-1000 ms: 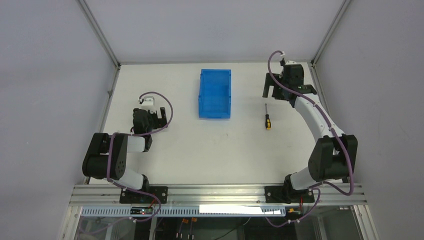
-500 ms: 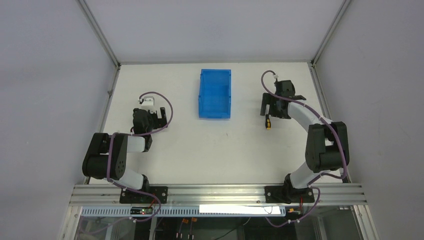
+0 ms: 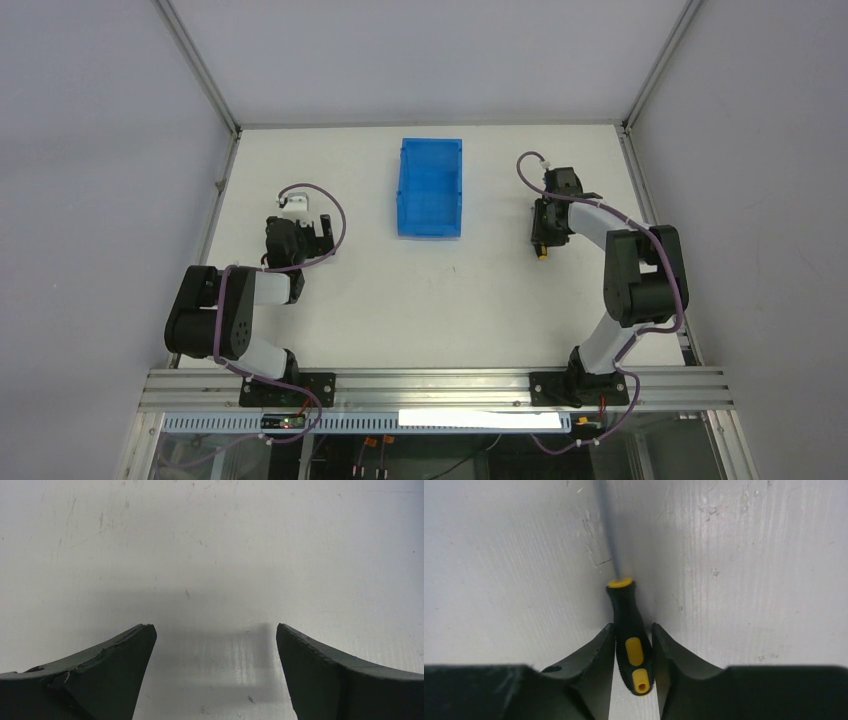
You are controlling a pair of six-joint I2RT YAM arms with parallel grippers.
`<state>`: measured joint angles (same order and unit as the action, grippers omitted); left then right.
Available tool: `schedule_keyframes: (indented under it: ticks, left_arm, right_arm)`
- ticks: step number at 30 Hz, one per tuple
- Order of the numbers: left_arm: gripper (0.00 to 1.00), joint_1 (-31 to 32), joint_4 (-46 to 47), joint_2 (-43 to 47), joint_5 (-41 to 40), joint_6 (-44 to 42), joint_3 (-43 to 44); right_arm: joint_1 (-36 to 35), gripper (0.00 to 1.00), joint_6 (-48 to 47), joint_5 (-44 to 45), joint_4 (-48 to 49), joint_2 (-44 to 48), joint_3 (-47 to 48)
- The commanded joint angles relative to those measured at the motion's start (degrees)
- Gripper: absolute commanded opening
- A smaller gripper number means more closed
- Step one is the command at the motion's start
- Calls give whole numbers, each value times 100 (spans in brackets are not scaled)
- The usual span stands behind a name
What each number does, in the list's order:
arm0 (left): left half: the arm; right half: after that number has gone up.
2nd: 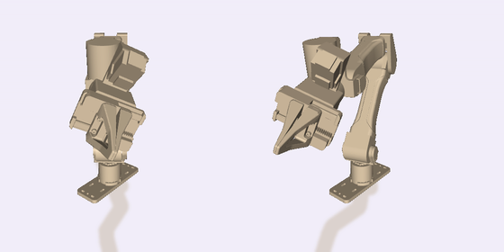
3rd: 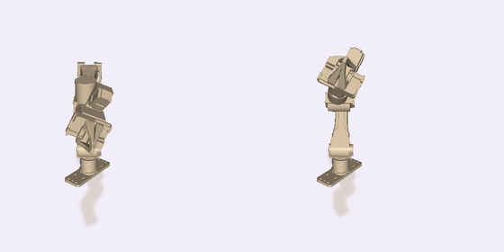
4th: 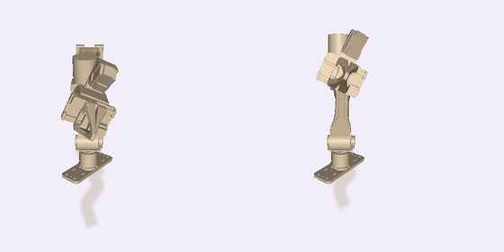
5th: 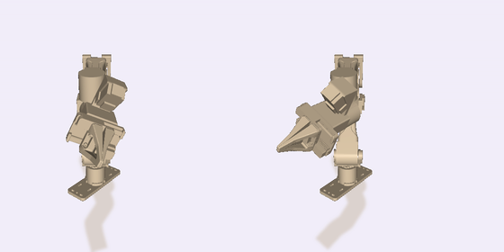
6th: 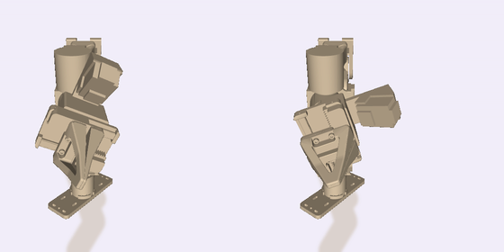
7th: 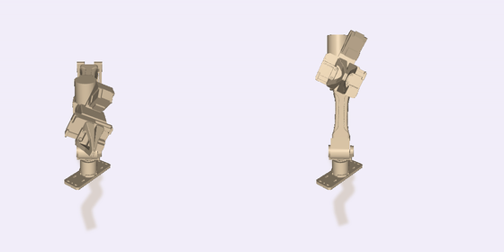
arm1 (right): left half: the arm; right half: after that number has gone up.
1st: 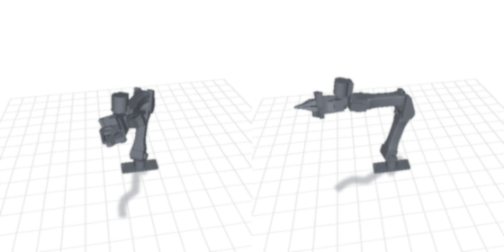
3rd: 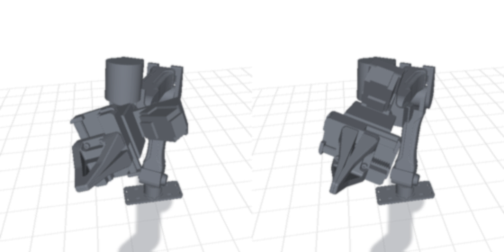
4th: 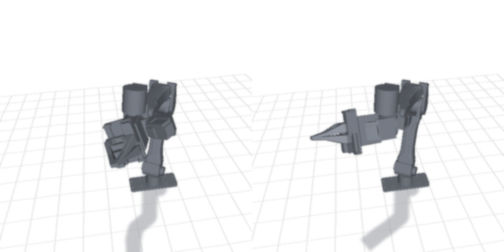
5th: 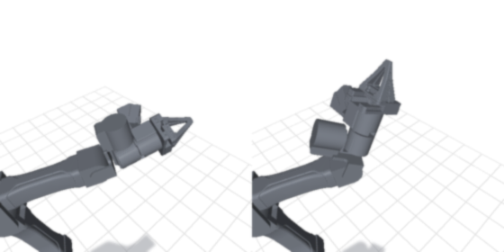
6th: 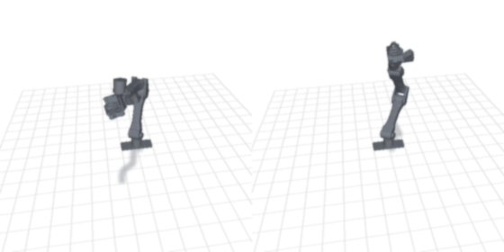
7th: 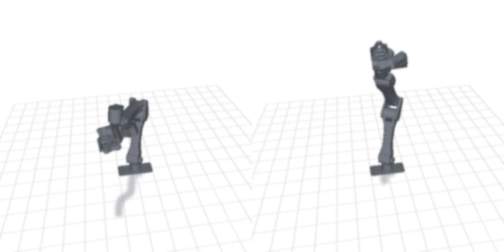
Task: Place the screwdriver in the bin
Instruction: Pick up the screwdriver from the center of the board.
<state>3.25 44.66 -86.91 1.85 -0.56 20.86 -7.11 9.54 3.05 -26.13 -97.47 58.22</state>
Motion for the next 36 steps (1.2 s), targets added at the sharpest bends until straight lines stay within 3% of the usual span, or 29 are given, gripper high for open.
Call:
schedule_keyframes:
  ticks: [1, 7, 12, 20, 36]
  left_arm:
    - [100, -72, 157, 55, -2, 39, 102]
    - [100, -72, 157, 53, -2, 39, 102]
    - [100, -78, 161, 59, -6, 44, 102]
    - [100, -71, 162, 52, -8, 47, 102]
    - [100, -78, 161, 58, 0, 44, 102]
  right_arm:
    - [-52, 30, -20, 187, -27, -30, 124]
    - [-109, 19, -58, 285, -219, 68, 233]
    - [-157, 15, -65, 305, -541, 517, 482]
    - [-167, 0, -153, 256, -1565, 1166, 1502]
    - [-167, 0, -231, 285, -3105, 1352, 4317]
